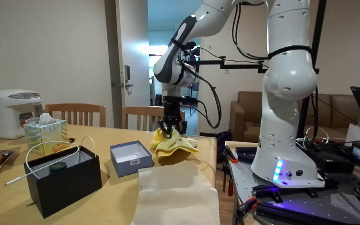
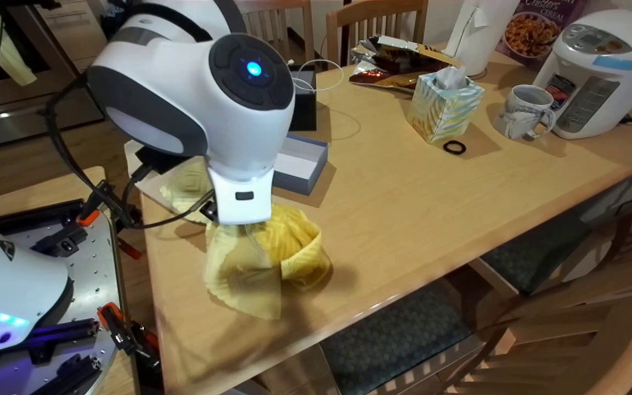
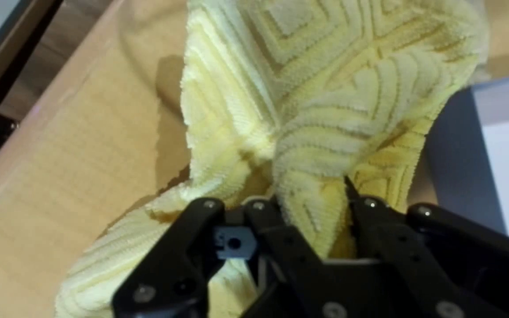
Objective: Use the yellow towel to wipe the tabletop
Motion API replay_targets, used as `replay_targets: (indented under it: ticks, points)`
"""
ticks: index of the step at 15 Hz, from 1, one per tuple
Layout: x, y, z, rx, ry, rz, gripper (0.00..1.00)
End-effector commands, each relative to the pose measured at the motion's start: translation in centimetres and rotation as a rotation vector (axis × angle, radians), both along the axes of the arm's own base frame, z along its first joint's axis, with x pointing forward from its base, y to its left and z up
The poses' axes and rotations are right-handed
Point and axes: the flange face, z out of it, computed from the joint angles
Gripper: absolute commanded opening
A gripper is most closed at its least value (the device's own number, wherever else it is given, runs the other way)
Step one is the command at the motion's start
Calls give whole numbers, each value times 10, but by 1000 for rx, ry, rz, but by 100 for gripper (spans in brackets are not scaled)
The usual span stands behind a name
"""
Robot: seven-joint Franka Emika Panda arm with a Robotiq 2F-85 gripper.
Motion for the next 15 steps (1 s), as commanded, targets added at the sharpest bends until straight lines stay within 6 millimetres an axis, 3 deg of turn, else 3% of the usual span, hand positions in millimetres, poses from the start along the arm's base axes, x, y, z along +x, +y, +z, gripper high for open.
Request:
replay_targets:
  ticks: [1,6,9,15]
  points:
    - [-20,29,-13,166,21,17,9]
    - [-48,45,-56,224,90,-16,9]
    - [-57,37,-73,145,121,-52,9]
    - [-58,9,-61,55,90,-126,9]
